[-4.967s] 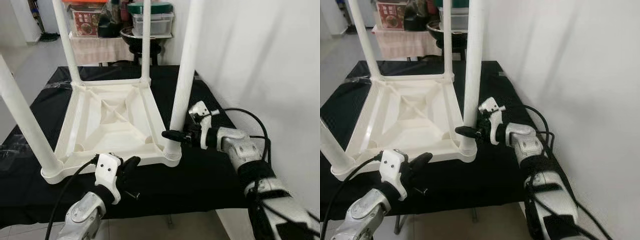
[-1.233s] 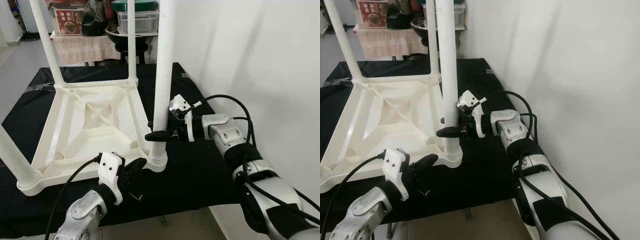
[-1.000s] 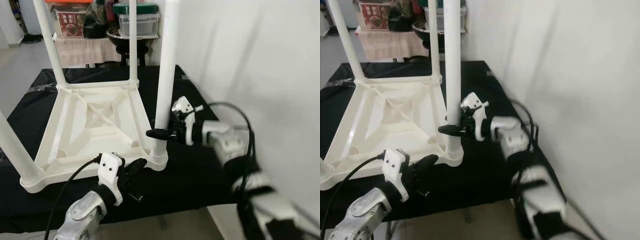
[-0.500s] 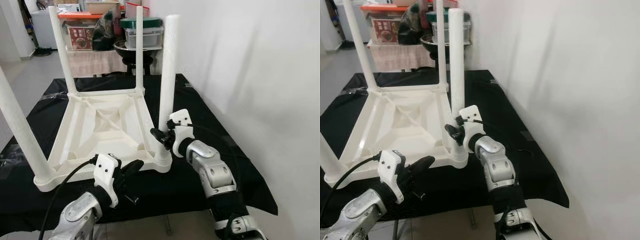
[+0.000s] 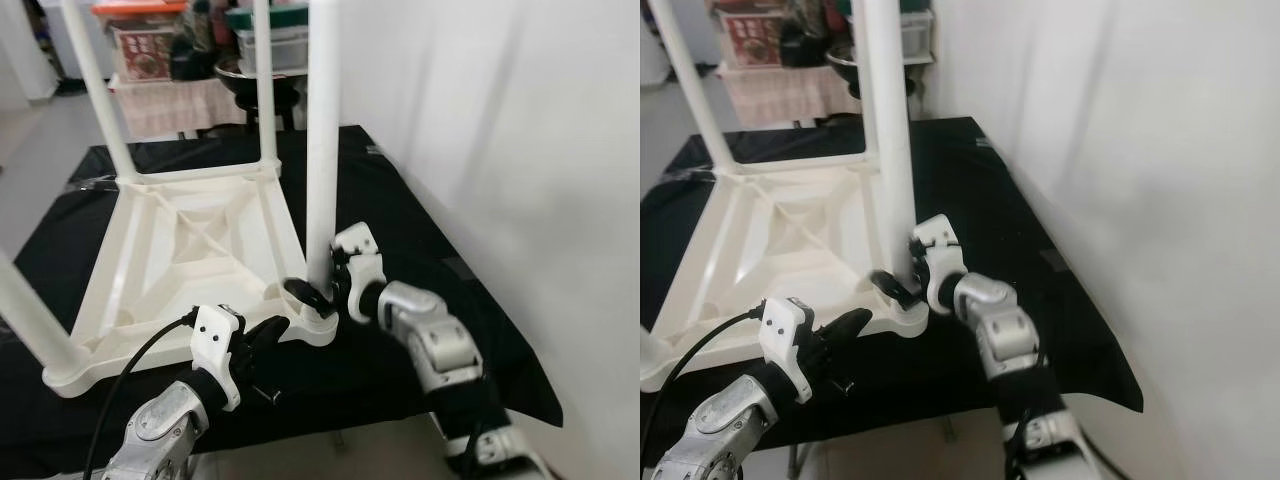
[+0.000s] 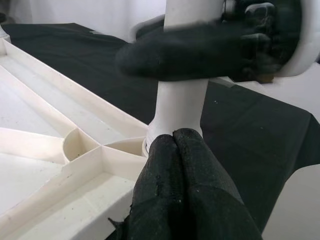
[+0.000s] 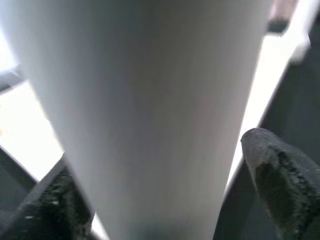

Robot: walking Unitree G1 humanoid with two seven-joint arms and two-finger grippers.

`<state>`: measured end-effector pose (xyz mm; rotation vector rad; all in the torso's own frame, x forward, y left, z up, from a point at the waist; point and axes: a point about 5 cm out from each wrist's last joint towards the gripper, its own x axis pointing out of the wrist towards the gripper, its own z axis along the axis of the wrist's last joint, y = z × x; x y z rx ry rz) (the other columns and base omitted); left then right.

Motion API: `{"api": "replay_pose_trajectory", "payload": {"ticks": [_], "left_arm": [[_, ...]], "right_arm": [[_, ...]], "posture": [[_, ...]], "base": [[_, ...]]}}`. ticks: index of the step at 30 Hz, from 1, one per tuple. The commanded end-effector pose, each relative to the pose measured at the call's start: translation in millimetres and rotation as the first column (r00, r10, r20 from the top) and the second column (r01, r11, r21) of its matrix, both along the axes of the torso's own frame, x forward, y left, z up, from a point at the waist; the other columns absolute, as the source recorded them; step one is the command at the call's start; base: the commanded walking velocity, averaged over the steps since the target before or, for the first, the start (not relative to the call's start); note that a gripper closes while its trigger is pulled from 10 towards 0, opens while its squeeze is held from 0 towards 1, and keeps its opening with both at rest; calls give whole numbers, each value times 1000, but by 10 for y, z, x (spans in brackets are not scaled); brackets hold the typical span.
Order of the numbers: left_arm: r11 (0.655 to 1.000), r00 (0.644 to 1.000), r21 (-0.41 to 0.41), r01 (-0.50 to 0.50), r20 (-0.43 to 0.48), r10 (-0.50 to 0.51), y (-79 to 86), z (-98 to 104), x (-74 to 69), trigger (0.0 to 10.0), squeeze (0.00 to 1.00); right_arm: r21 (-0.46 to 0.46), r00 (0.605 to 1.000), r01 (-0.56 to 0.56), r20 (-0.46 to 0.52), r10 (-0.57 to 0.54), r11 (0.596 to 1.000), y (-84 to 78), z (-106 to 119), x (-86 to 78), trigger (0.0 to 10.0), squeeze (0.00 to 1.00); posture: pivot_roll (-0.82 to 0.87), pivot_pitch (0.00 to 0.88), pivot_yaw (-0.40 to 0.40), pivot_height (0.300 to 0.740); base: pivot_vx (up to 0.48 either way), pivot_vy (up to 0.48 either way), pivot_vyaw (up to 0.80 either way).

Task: Building children table

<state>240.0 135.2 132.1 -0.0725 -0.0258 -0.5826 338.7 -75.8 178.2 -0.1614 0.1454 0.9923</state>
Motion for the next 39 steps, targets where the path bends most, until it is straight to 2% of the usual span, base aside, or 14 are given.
{"api": "replay_pose_trajectory", "payload": {"ticks": [1,3,9,10,11,26,28,30,31,32,34,36,38,39], "left_arm": [[1000,1000,-2,2,-20,-2,-4,-32,0,10000,0],[1000,1000,-4,0,-19,0,-15,-30,-5,10000,0],[1000,1000,-6,-2,-18,2,-24,-31,-15,10000,0],[1000,1000,-6,-2,-19,2,-28,-31,-22,10000,0],[1000,1000,-7,-2,-19,2,-33,-32,-30,10000,0],[1000,1000,-12,6,-26,-6,-40,-28,-72,10000,0],[1000,1000,-14,7,-27,-7,-33,-19,-78,10000,0],[1000,1000,-14,7,-27,-7,-33,-19,-78,10000,0],[1000,1000,-14,6,-27,-7,-23,-15,-81,10000,0],[1000,1000,-14,5,-26,-6,-6,-10,-81,10000,0],[1000,1000,-14,5,-26,-6,-6,-10,-81,10000,0],[1000,1000,-11,9,-27,-10,16,-6,-73,10000,0],[1000,1000,-11,9,-27,-10,16,-6,-73,10000,0],[1000,1000,-9,13,-28,-13,19,-7,-67,10000,0]], "right_arm": [[-50,992,-129,-8,128,990,-21,-35,8,10000,0],[-99,984,-175,-8,175,980,-106,12,101,10000,0],[-80,979,-205,-10,205,976,-100,94,182,10000,0],[-62,973,-231,-15,231,971,-74,123,204,7569,0],[-43,968,-251,-19,251,967,-50,141,221,0,0],[6,958,-283,-52,282,959,-157,70,254,0,0],[24,985,-168,-37,169,985,-257,36,255,0,0],[24,985,-168,-37,169,985,-257,36,255,0,0],[11,998,-47,-40,48,999,-277,-41,240,0,0],[-10,981,194,-24,-195,981,-261,-141,239,0,0],[-10,981,194,-24,-195,981,-261,-141,239,0,0],[-111,893,450,37,-449,886,-147,-330,97,0,0],[-111,893,450,37,-449,886,-147,-330,97,0,0],[-157,873,488,77,-482,858,-63,-391,-2,0,0]], "posture": [[33,0,-49,740],[36,0,-53,740],[42,0,-60,740],[48,0,-62,740],[49,0,-61,740],[35,0,-52,740],[25,0,-50,740],[25,0,-50,740],[20,0,-54,740],[10,0,-49,740],[10,0,-49,740],[1,0,-18,740],[1,0,-18,740],[1,0,-18,740]], "base": [[0,0,0],[0,0,0],[0,0,0],[0,0,0],[0,0,0],[0,0,0],[0,0,0],[0,0,0],[0,0,0],[0,0,0],[0,0,0],[0,0,0],[0,0,0],[0,0,0]]}}
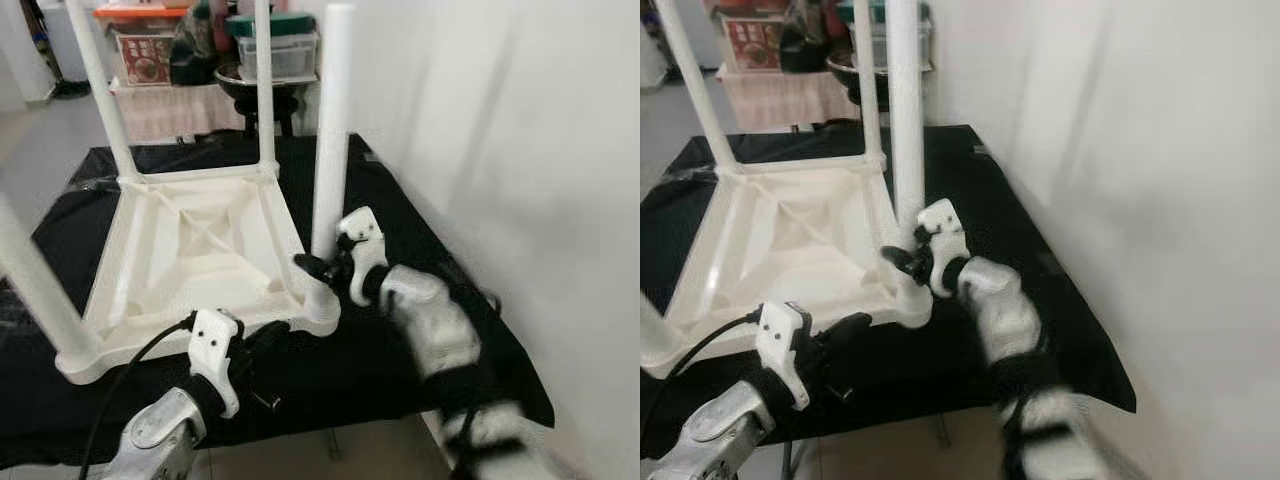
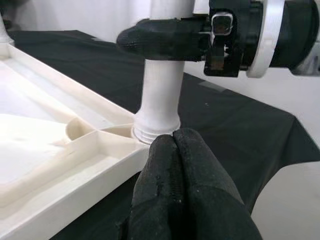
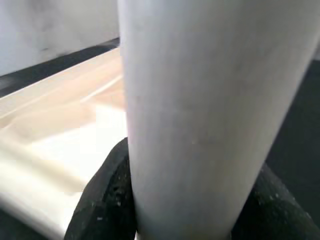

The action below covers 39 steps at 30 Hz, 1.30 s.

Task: Building children table

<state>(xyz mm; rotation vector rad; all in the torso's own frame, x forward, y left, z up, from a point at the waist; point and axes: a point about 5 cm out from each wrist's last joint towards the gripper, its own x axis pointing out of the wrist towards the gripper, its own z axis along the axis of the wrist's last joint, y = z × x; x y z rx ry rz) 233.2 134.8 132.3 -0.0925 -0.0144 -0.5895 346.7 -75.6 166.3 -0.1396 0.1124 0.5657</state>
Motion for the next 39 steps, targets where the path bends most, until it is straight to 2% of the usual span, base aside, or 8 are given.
{"api": "replay_pose_trajectory", "payload": {"ticks": [1,10,11,12,22,33,36,39], "left_arm": [[1000,1000,8,10,-15,-10,23,-16,10,10000,0],[1000,1000,6,19,-21,-19,8,-29,15,10000,0],[1000,1000,5,8,-19,-8,9,-30,11,10000,0],[1000,1000,6,2,-17,-2,8,-31,8,10000,0],[1000,1000,3,11,-19,-11,-6,-27,5,10000,0],[1000,1000,12,15,-17,-15,-19,-24,-24,10000,0],[1000,1000,13,18,-18,-18,-22,-24,-32,10000,0],[1000,1000,19,18,-18,-18,-23,-25,-38,10000,0]], "right_arm": [[-171,988,127,-65,-139,977,-44,-297,-94,0,0],[-94,983,121,-130,-133,988,45,-317,19,0,0],[-67,987,87,-133,-95,994,98,-290,18,10000,0],[-41,992,23,-123,-28,999,146,-240,28,10000,1000],[7,911,-410,-37,410,912,143,60,27,10000,1000],[-47,711,-700,-138,690,712,-186,207,160,10000,0],[-33,704,-704,-155,693,709,-203,186,174,0,0],[-19,701,-705,-174,692,709,-248,110,177,0,0]], "posture": [[3,0,-16,740],[10,0,-30,740],[18,0,-34,740],[19,0,-35,740],[23,0,-38,740],[61,0,-54,740],[63,0,-52,740],[63,0,-50,740]], "base": [[0,0,0],[0,0,0],[0,0,0],[0,0,0],[0,0,0],[0,0,0],[0,0,0],[0,0,0]]}}
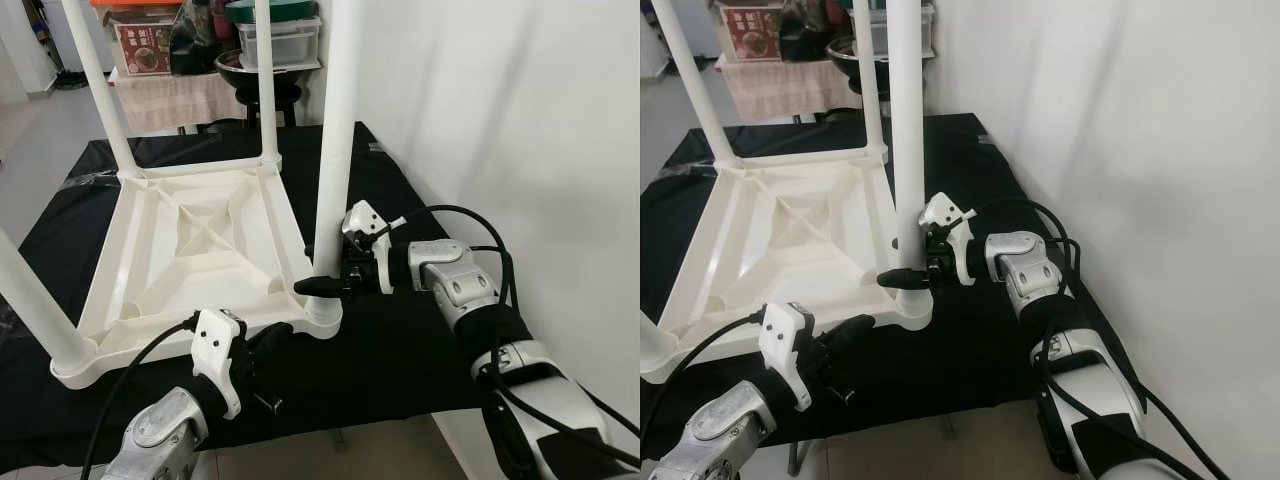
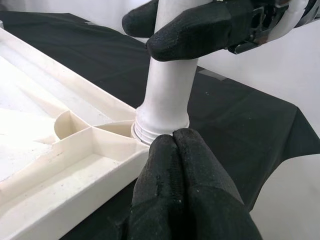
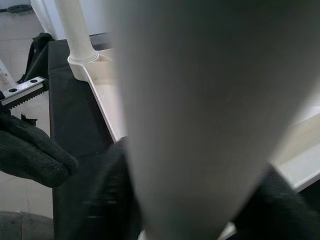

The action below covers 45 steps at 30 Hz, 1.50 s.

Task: Building children table

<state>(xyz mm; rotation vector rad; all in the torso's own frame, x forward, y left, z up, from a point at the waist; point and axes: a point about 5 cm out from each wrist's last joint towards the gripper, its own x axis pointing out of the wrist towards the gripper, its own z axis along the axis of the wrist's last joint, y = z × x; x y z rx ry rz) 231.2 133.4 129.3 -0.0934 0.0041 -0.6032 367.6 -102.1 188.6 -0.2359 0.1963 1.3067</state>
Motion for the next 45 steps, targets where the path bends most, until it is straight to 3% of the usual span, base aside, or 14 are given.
{"api": "replay_pose_trajectory", "payload": {"ticks": [1,13,16,17,18,19,22,29,30,32,33,42,43,45], "left_arm": [[1000,1000,14,4,-1,-4,-10,4,-18,10000,0],[999,1000,44,-20,18,19,13,16,-21,10000,0],[998,999,50,-39,26,38,47,25,-26,10000,0],[998,999,51,-47,29,46,70,28,-24,10000,0],[998,999,51,-47,29,46,70,28,-24,10000,0],[997,998,56,-51,32,49,85,31,-14,10000,0],[997,998,60,-52,33,50,90,29,0,10000,0],[997,998,62,-48,32,46,74,18,43,10000,0],[996,997,55,-68,35,67,72,17,44,10000,0],[996,997,53,-75,36,73,72,16,44,10000,0],[996,997,53,-76,36,74,68,16,45,10000,0],[998,999,44,-47,24,46,35,7,55,10000,0],[998,999,43,-47,24,46,29,6,56,10000,0],[998,999,42,-47,24,46,25,4,57,10000,0]], "right_arm": [[-14,998,-40,-45,39,999,17,-112,-32,0,0],[-39,980,195,-33,-197,980,-213,-295,23,0,0],[-116,868,492,-11,-497,863,-275,-517,20,0,0],[-87,681,720,-101,-725,688,-212,-607,-61,0,0],[-87,681,720,-101,-725,688,-212,-607,-61,0,0],[-92,568,814,-73,-820,573,-150,-633,-199,0,0],[-86,542,834,-64,-838,545,-27,-632,-305,0,0],[-88,600,797,-1,-800,597,161,-611,-225,118,0],[-69,635,771,1,-773,633,231,-568,-153,10000,243],[-61,646,762,-2,-763,645,251,-550,-140,10000,243],[-46,657,752,-16,-753,657,279,-498,-138,10000,1000],[142,862,504,-24,-506,852,446,-35,-102,10000,1000],[146,921,383,16,-390,912,447,22,-122,10000,51],[126,963,259,38,-266,958,437,35,-140,10000,0]], "posture": [[63,0,-50,740],[50,0,-48,740],[26,0,-42,740],[21,9,-23,740],[21,9,-23,740],[16,0,-15,740],[7,0,-5,740],[25,0,-30,740],[30,0,-35,740],[30,0,-35,740],[31,0,-38,740],[20,0,-40,740],[23,0,-43,740],[26,0,-45,740]], "base": [[0,0,0],[0,0,0],[0,0,0],[0,0,0],[0,0,0],[0,0,0],[0,0,0],[0,0,0],[0,0,0],[0,0,0],[0,0,0],[0,0,0],[0,0,0],[0,0,0]]}}
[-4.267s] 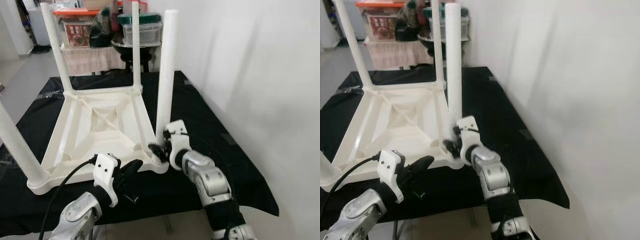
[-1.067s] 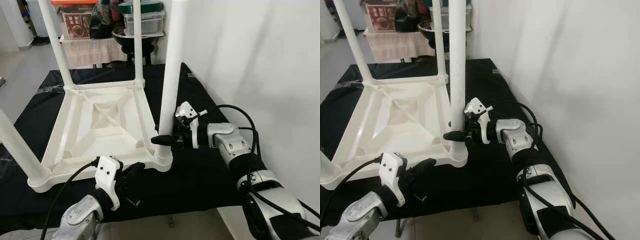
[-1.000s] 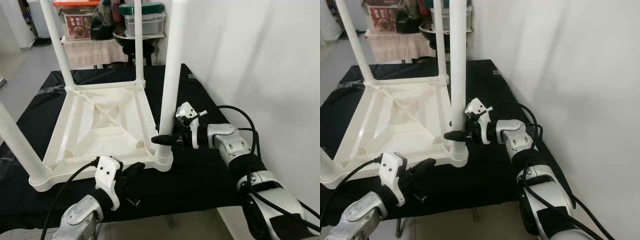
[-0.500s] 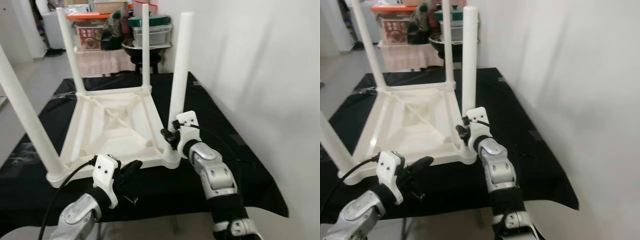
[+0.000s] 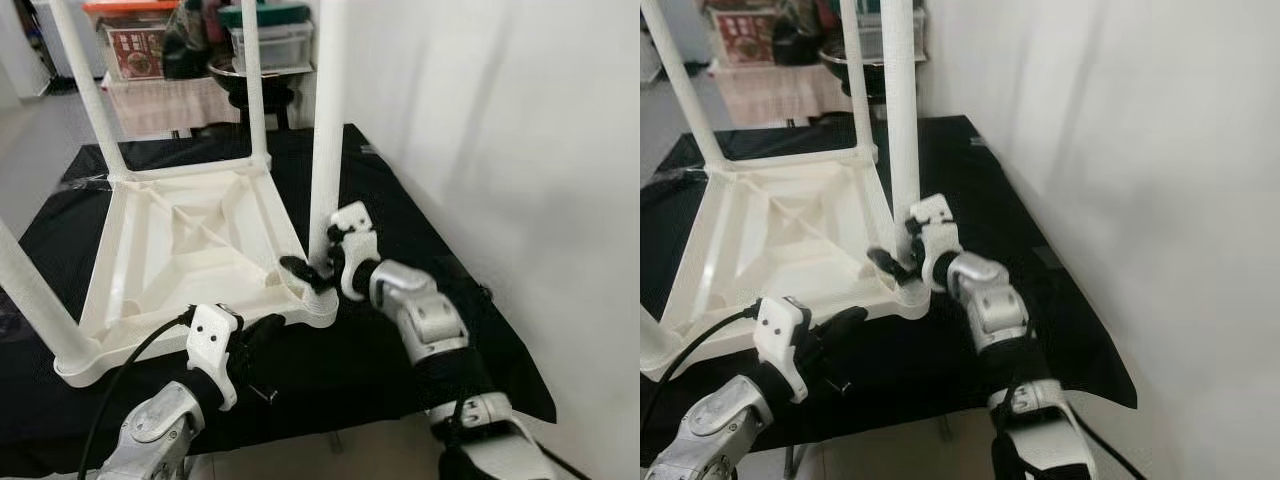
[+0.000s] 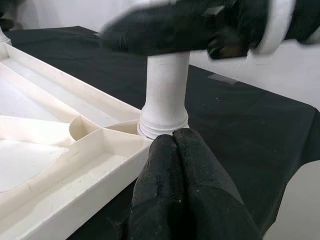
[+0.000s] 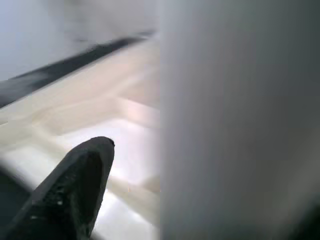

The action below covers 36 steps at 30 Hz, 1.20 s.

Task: Building children table

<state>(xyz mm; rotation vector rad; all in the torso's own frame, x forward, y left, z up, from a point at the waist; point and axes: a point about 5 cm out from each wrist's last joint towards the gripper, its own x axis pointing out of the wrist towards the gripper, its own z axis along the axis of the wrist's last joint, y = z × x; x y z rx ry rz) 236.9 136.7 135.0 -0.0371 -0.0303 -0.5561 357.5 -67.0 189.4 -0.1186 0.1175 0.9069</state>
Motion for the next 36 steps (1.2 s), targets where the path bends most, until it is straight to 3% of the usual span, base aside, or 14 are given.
{"api": "replay_pose_trajectory", "payload": {"ticks": [1,9,10,11,12,20,25,26,28,30,31,32,34,36], "left_arm": [[1000,1000,-2,1,-24,-1,-11,-55,-1,10000,0],[1000,1000,-1,-2,-25,2,-31,-67,-21,10000,0],[1000,1000,-1,-2,-26,2,-33,-69,-26,10000,0],[1000,1000,-1,-2,-26,2,-33,-69,-26,10000,0],[1000,1000,-2,-1,-27,1,-35,-71,-30,10000,0],[1000,1000,-7,3,-30,-3,-44,-75,-38,10000,0],[1000,1000,-10,2,-29,-2,-40,-64,-42,10000,0],[1000,1000,-11,0,-28,-1,-30,-60,-45,10000,0],[1000,1000,-11,0,-28,-1,-30,-60,-45,10000,0],[1000,1000,-11,-1,-27,0,-22,-57,-48,10000,0],[1000,1000,-14,-3,-26,2,-2,-49,-44,10000,0],[1000,1000,-14,-3,-26,2,-2,-49,-44,10000,0],[1000,1000,-3,-6,-24,6,31,-53,-25,10000,0],[1000,1000,-3,-6,-24,6,31,-53,-25,10000,0]], "right_arm": [[-29,975,-220,19,220,975,65,26,-45,10000,0],[-56,941,-337,-37,335,940,-40,-20,48,10000,0],[-54,942,-336,-45,334,940,-65,-10,69,3451,0],[-54,942,-336,-45,334,940,-65,-10,69,3451,0],[-51,942,-333,-53,331,942,-90,-2,88,0,0],[-22,953,-296,-73,294,955,-251,-6,147,0,0],[-59,980,-192,-68,188,980,-367,-90,164,0,0],[-64,996,-59,-69,55,996,-387,-183,142,0,0],[-64,996,-59,-69,55,996,-387,-183,142,0,0],[-69,997,40,-69,-45,997,-408,-245,118,0,0],[-50,961,244,-121,-248,969,-285,-533,-92,0,0],[-50,961,244,-121,-248,969,-285,-533,-92,0,0],[-52,906,420,-26,-422,906,-188,-539,-249,0,0],[-52,906,420,-26,-422,906,-188,-539,-249,0,0]], "posture": [[28,0,-48,740],[40,0,-50,740],[40,0,-50,740],[40,0,-50,740],[40,0,-50,740],[34,0,-47,740],[23,0,-44,740],[16,0,-50,740],[16,0,-50,740],[16,0,-54,740],[2,0,-50,740],[2,0,-50,740],[-13,0,-18,740],[-13,0,-18,740]], "base": [[0,0,0],[0,0,0],[0,0,0],[0,0,0],[0,0,0],[0,0,0],[0,0,0],[0,0,0],[0,0,0],[0,0,0],[0,0,0],[0,0,0],[0,0,0],[0,0,0]]}}
